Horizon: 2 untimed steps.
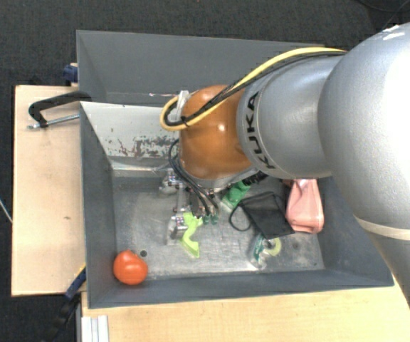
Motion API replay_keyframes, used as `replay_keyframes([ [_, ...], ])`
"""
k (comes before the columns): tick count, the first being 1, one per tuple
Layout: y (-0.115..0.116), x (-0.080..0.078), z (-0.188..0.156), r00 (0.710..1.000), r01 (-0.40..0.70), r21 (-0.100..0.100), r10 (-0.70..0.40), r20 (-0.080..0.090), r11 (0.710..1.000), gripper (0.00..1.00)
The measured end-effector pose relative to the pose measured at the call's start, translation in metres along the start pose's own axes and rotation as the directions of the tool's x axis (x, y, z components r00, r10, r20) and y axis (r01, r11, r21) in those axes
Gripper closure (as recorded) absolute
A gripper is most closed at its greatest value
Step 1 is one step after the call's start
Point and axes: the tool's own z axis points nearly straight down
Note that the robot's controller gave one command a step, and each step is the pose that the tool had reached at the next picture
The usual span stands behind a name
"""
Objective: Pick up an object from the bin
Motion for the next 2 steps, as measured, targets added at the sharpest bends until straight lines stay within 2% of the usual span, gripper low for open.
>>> replay_keyframes([
  [1,0.000,0.000,0.000,1.000,0.003,0.000,-0.003,0.000,1.000,0.00],
  [2,-0.016,0.008,-0.009,0.975,0.222,0.001,-0.222,-0.002,0.975,0.00],
])
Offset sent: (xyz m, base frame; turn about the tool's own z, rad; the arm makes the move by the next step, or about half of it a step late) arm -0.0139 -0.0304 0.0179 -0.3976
